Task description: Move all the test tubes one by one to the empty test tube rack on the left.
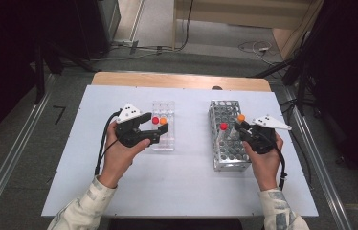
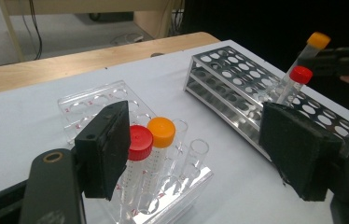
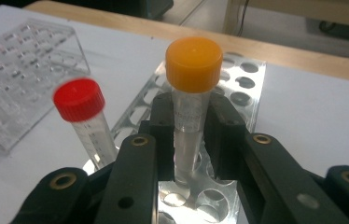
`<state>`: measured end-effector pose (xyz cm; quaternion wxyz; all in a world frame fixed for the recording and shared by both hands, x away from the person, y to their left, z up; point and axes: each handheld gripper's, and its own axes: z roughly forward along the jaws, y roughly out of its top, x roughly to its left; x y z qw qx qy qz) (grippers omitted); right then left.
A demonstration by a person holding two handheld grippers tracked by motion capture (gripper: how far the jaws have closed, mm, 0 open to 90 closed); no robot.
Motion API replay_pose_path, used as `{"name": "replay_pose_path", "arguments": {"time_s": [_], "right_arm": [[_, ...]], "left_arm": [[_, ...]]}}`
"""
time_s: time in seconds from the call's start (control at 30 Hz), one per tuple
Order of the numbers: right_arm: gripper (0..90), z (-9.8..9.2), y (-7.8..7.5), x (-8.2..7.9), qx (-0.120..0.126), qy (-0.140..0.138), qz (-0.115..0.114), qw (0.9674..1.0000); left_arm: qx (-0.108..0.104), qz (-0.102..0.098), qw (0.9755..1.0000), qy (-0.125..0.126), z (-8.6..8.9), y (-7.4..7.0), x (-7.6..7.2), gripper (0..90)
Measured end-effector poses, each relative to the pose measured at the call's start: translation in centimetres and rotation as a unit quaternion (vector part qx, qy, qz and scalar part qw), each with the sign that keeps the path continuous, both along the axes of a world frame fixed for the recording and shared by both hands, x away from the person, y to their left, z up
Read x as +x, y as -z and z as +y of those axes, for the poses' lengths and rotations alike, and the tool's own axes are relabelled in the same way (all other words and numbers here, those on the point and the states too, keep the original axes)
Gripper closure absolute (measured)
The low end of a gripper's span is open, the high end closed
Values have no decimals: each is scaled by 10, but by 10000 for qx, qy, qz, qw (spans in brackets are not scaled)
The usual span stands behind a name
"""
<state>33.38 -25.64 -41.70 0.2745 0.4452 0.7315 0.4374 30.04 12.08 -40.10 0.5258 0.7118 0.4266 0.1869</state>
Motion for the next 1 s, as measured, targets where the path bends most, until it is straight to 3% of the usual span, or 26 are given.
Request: {"name": "replay_pose_path", "arguments": {"time_s": [0.17,0.33,0.77,1.0], "right_arm": [[722,-6,-24,-13,199,3,-286,9994],[723,-7,-37,-24,255,-112,-246,9993],[723,9,-33,-35,90,-519,88,9986],[723,27,-32,-40,65,-808,115,9966]], "left_arm": [[7,-7,10000,27,-1,0,0,257],[20,-12,10000,48,-2,0,-1,257],[20,-17,10000,89,-3,0,-2,258],[16,-28,9999,114,-4,0,-3,261]]}}
